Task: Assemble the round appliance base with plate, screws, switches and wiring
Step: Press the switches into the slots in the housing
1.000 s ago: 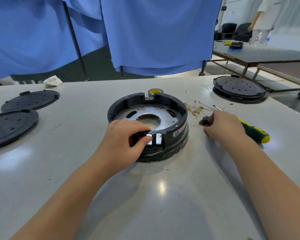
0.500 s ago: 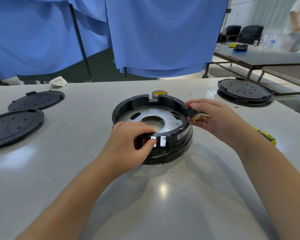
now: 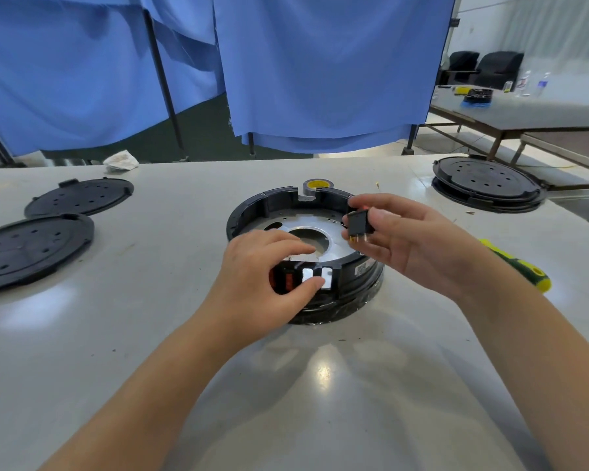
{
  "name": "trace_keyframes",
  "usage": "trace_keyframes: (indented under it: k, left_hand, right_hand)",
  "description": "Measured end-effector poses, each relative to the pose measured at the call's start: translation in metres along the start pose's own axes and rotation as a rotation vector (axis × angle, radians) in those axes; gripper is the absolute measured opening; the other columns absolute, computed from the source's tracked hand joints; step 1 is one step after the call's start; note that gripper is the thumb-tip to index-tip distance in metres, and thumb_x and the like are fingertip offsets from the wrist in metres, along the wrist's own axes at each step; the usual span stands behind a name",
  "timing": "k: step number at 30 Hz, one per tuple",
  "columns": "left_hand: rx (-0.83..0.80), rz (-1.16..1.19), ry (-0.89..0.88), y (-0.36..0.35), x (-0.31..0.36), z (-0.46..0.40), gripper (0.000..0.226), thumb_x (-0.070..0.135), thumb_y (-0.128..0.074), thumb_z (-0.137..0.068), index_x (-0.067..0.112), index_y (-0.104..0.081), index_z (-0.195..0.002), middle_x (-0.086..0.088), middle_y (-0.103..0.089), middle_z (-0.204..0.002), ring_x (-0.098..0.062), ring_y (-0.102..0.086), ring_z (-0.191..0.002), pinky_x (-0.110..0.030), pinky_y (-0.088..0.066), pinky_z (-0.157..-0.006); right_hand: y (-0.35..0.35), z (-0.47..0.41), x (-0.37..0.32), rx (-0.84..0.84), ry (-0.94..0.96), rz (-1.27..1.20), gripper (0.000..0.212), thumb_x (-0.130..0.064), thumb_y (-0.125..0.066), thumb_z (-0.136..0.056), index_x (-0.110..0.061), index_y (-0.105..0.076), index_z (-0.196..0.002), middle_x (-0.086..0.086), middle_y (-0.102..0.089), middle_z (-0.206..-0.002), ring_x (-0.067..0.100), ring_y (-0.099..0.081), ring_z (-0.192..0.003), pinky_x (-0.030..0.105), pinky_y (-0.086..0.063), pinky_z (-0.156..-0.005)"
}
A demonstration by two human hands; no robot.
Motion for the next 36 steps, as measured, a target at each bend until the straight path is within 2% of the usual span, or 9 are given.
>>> trace_keyframes:
  k: [5, 10, 14, 19, 22, 29, 31, 33, 36]
  left_hand:
    - [0.18, 0.019, -0.066, 0.017, 0.015, 0.001, 0.039, 0.042, -0.079, -0.07, 0.015, -0.073, -0.098, 0.013, -0.066, -0.099, -0.006, -0.06, -0.097, -0.037, -0.047, -0.091]
    - [0.241, 0.054, -0.164, 0.017, 0.031, 0.004, 0.021, 0.026, -0.079, -0.077, 0.011, -0.072, -0.09, 0.007, -0.07, -0.089, -0.012, -0.064, -0.086, -0.036, -0.051, -0.08]
    - [0.143, 0.312, 0.103, 0.015, 0.01, -0.001, 0.017, 0.017, -0.078, -0.081, 0.032, -0.071, -0.087, 0.015, -0.071, -0.078, -0.002, -0.066, -0.077, -0.017, -0.052, -0.071]
    - [0.016, 0.541, 0.29, 0.009, -0.01, -0.003, 0.025, 0.009, -0.073, -0.084, 0.034, -0.073, -0.089, 0.011, -0.076, -0.084, -0.005, -0.07, -0.08, -0.019, -0.056, -0.072]
    - [-0.015, 0.602, 0.31, 0.009, -0.013, -0.004, 0.028, 0.007, -0.07, -0.086, 0.032, -0.071, -0.097, 0.006, -0.076, -0.089, -0.013, -0.071, -0.086, -0.023, -0.057, -0.078]
    - [-0.05, 0.558, 0.306, 0.005, -0.014, -0.003, 0.027, 0.008, -0.067, -0.089, 0.032, -0.07, -0.101, 0.003, -0.076, -0.095, -0.012, -0.07, -0.094, -0.034, -0.055, -0.089]
    - [-0.053, 0.511, 0.296, 0.006, -0.013, -0.003, 0.023, 0.014, -0.066, -0.091, 0.034, -0.07, -0.101, 0.009, -0.075, -0.095, -0.004, -0.068, -0.095, -0.026, -0.053, -0.085]
    - [-0.066, 0.351, 0.246, 0.008, -0.012, -0.003, 0.017, 0.024, -0.065, -0.092, 0.036, -0.068, -0.103, 0.018, -0.072, -0.095, 0.003, -0.063, -0.099, -0.017, -0.047, -0.085]
    - [-0.183, 0.064, 0.197, 0.006, -0.018, -0.003, 0.022, 0.038, -0.063, -0.09, 0.032, -0.069, -0.111, 0.023, -0.066, -0.101, 0.005, -0.051, -0.106, -0.031, -0.037, -0.103]
  right_hand:
    - [-0.017, 0.0, 0.006, -0.053, 0.033, 0.062, 0.016, -0.019, -0.074, -0.069, -0.019, -0.076, -0.085, 0.006, -0.072, -0.088, 0.025, -0.071, -0.091, 0.023, -0.055, -0.075]
    - [-0.028, 0.0, 0.015, -0.067, 0.053, 0.167, 0.022, -0.026, -0.083, -0.067, -0.02, -0.071, -0.084, 0.003, -0.07, -0.09, 0.024, -0.071, -0.086, 0.027, -0.055, -0.078]
    - [-0.031, 0.003, 0.01, -0.02, 0.118, 0.274, 0.018, -0.025, -0.078, -0.071, -0.018, -0.067, -0.084, -0.001, -0.07, -0.089, 0.025, -0.072, -0.088, 0.028, -0.056, -0.079]
    - [-0.042, 0.01, 0.0, -0.053, 0.225, 0.511, 0.037, -0.011, -0.064, -0.082, -0.025, -0.061, -0.116, -0.004, -0.065, -0.088, 0.018, -0.07, -0.088, 0.029, -0.057, -0.08]
    - [-0.049, 0.013, -0.005, -0.064, 0.302, 0.595, 0.05, 0.002, -0.067, -0.081, -0.03, -0.061, -0.119, -0.006, -0.065, -0.091, 0.014, -0.068, -0.084, 0.023, -0.054, -0.077]
    - [-0.048, 0.013, -0.005, 0.016, 0.351, 0.683, 0.041, -0.005, -0.08, -0.071, -0.027, -0.069, -0.104, -0.004, -0.068, -0.086, 0.012, -0.069, -0.074, 0.02, -0.054, -0.07]
    - [-0.046, 0.015, -0.008, 0.067, 0.4, 0.771, 0.038, -0.014, -0.085, -0.068, -0.03, -0.066, -0.097, -0.007, -0.069, -0.086, 0.009, -0.068, -0.077, 0.018, -0.054, -0.071]
    - [-0.047, 0.016, -0.01, 0.111, 0.447, 0.922, 0.037, -0.025, -0.086, -0.066, -0.033, -0.061, -0.091, -0.014, -0.065, -0.091, 0.004, -0.064, -0.086, 0.012, -0.05, -0.077]
    - [-0.046, 0.014, -0.007, 0.117, 0.434, 0.996, 0.038, -0.032, -0.085, -0.065, -0.034, -0.055, -0.088, -0.018, -0.062, -0.096, 0.0, -0.06, -0.095, 0.01, -0.045, -0.086]
Point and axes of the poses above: each hand's wrist, its own z-axis away from the middle knuckle, its own y-axis out of the back of the hand, x = y × z, the point moved 7 cm from there along -z, towards the middle knuckle
